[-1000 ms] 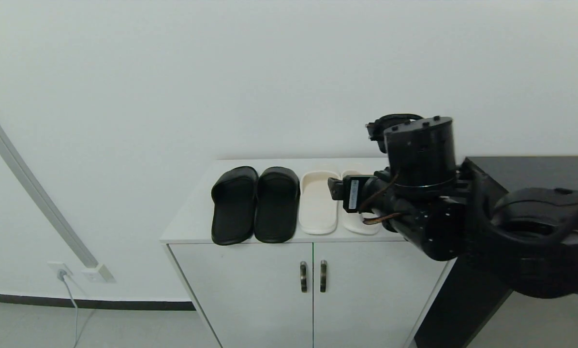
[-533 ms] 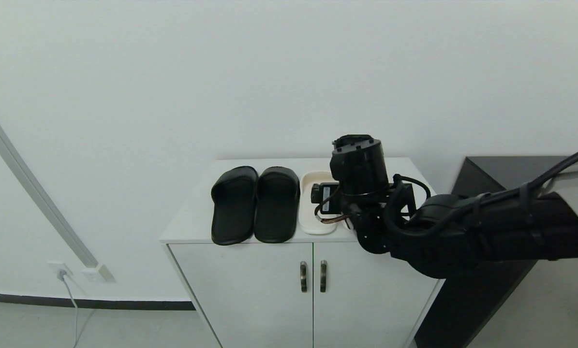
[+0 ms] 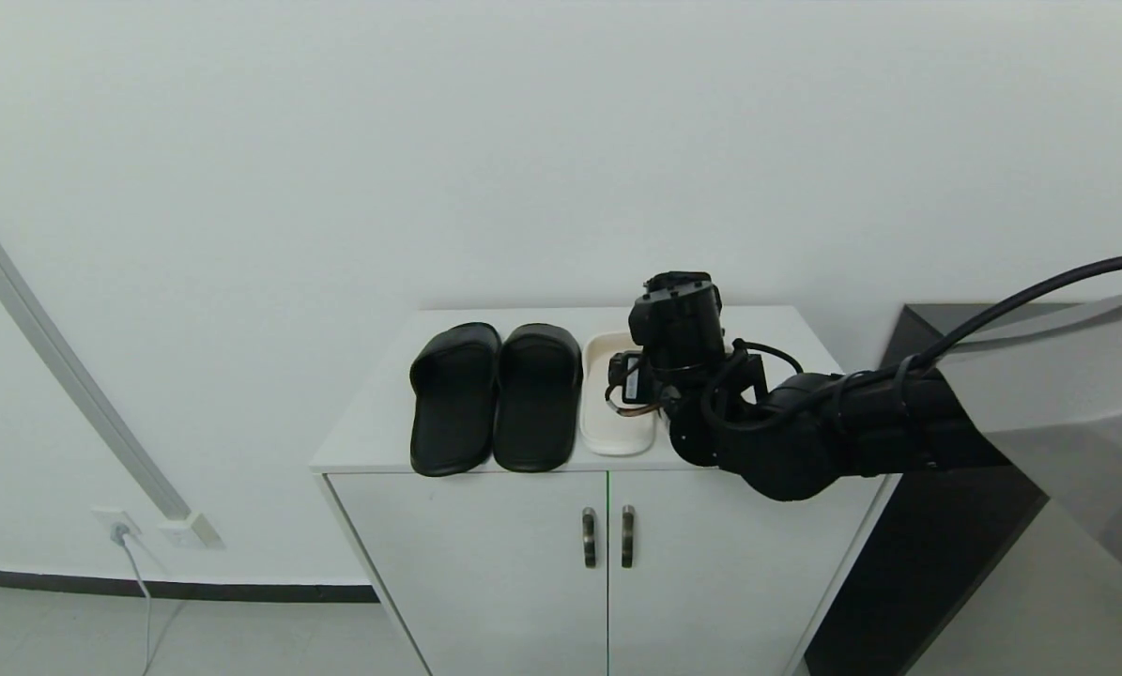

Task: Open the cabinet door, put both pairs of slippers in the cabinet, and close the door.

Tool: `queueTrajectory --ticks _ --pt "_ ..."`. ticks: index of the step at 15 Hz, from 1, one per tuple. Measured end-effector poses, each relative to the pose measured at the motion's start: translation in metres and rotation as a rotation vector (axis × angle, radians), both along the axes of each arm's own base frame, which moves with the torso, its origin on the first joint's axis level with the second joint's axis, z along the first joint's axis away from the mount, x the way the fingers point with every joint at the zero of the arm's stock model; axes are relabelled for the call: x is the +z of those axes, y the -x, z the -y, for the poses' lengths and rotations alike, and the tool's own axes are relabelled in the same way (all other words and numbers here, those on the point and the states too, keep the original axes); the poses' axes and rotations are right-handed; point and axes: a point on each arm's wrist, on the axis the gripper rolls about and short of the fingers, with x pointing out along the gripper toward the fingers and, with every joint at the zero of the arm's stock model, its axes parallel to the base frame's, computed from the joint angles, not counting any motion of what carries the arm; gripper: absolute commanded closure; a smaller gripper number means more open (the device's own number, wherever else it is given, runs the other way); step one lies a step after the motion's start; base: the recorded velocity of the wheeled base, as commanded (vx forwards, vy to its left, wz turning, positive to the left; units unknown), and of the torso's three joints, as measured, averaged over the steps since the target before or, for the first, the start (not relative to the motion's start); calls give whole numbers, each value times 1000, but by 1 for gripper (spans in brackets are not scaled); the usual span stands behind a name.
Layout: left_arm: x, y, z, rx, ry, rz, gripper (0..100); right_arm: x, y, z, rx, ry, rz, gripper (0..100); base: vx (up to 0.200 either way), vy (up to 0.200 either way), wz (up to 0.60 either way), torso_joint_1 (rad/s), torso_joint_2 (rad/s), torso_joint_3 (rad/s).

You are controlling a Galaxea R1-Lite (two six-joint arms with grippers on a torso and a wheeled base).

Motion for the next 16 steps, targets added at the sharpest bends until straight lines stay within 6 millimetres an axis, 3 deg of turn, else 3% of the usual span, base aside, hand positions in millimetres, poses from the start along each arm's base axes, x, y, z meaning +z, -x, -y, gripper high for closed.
queueTrajectory --ticks 8,9,16 --pt "0 0 0 0 0 0 100 -9 -36 -10 -21 33 40 0 0 0 0 0 0 0" --pt "0 0 0 0 0 0 100 -12 -38 -11 -23 37 38 100 0 0 0 0 0 0" --pt "0 0 0 0 3 0 100 -11 -43 -11 -27 47 51 100 0 0 0 0 0 0"
